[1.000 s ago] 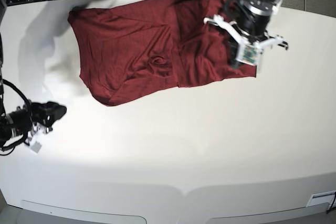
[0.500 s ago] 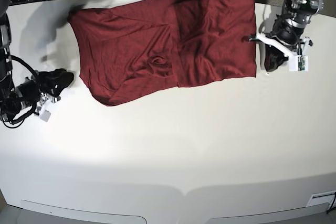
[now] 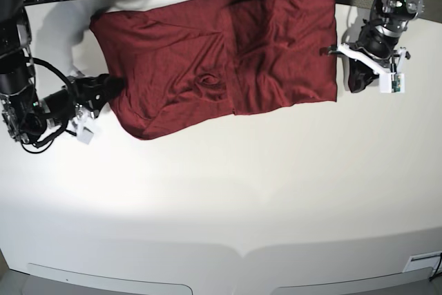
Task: Fold the T-shirt properly
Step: 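Grasp the shirt's hem corner with the right gripper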
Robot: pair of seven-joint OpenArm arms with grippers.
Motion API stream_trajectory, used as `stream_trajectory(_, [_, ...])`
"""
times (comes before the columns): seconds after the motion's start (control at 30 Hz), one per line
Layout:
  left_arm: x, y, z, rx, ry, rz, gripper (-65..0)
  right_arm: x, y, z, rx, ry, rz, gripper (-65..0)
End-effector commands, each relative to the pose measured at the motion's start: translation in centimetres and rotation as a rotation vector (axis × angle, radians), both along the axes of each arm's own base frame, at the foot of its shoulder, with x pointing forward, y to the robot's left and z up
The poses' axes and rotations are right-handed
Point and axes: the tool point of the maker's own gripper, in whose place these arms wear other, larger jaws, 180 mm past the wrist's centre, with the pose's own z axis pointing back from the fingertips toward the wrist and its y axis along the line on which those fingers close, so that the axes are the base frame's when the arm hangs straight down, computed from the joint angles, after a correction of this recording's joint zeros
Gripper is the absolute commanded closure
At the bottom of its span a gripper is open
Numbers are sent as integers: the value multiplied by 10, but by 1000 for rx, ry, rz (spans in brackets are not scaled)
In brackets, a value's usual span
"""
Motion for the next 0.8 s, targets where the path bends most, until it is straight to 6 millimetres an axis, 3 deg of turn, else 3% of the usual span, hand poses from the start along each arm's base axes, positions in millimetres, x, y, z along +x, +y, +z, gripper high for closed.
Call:
stream_trajectory(0.0, [5, 2, 11, 3, -43, -3, 0, 4, -3, 1, -19, -11, 4, -214])
stream_trajectory(0.23, [4, 1, 9, 4, -35, -5, 0, 8, 31, -3, 38, -12, 41, -212])
stream_trajectory(0.33, [4, 1, 9, 6, -30, -7, 0, 8, 37, -4, 47, -12, 47, -153])
stream_trajectory(0.47, [1, 4, 3, 61, -4, -22, 0, 8, 41, -4, 54, -12, 52, -89])
stream_trajectory(0.57, [-2, 6, 1, 82, 4, -27, 0, 8, 41, -4, 53, -12, 51, 0])
stream_trajectory(0.77, [-10, 6, -4, 82, 20, -26, 0, 26, 25, 10, 26, -61, 40, 0])
